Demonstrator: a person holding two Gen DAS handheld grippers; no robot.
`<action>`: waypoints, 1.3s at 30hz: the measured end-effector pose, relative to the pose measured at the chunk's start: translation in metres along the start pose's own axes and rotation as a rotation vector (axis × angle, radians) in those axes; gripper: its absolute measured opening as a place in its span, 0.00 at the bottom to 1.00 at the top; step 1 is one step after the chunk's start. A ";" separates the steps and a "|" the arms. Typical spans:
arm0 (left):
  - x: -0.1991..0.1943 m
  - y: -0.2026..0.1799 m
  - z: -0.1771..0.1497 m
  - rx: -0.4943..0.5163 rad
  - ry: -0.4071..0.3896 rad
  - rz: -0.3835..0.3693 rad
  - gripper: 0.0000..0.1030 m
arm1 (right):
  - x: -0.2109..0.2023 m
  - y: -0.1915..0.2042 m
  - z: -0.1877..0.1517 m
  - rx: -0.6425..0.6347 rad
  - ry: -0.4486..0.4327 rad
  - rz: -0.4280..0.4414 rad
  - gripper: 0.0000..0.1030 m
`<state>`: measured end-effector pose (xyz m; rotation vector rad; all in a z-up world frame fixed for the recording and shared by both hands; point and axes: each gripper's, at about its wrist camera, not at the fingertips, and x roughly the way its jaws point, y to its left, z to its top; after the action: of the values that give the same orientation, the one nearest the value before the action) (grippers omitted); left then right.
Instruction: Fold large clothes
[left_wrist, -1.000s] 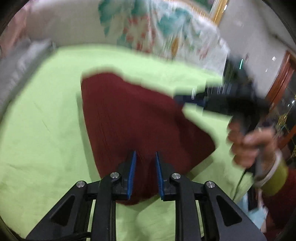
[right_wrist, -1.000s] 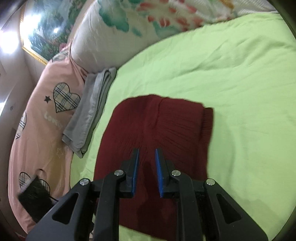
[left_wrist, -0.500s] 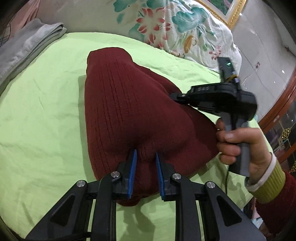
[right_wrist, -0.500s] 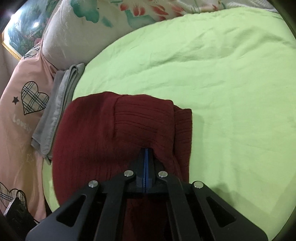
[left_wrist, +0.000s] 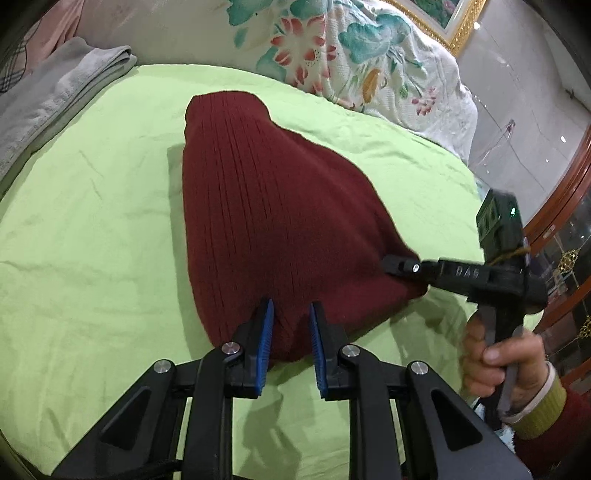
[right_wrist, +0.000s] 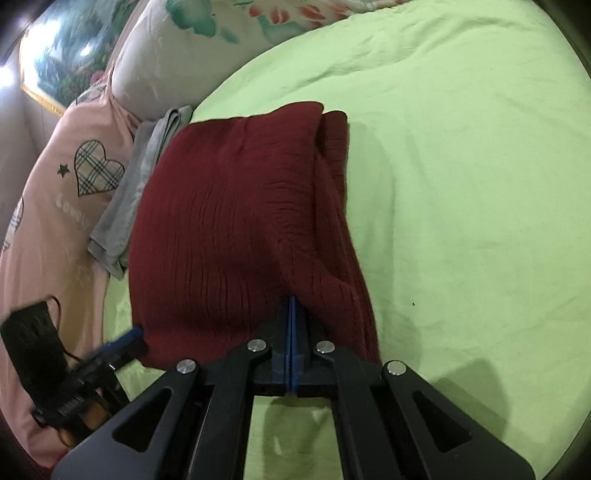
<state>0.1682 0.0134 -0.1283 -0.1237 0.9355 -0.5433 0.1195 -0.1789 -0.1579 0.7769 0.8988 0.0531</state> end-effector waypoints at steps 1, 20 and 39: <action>0.001 0.000 -0.001 0.002 0.000 0.002 0.18 | 0.000 0.002 0.000 -0.005 -0.001 -0.012 0.00; 0.005 0.008 0.002 -0.125 0.044 0.036 0.19 | -0.006 0.004 -0.011 -0.013 -0.004 -0.067 0.02; -0.079 -0.002 0.003 -0.077 -0.085 0.416 0.69 | -0.024 0.038 -0.026 -0.072 -0.039 -0.094 0.12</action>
<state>0.1331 0.0502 -0.0682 -0.0194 0.8693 -0.1164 0.0954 -0.1448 -0.1275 0.6664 0.8910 -0.0119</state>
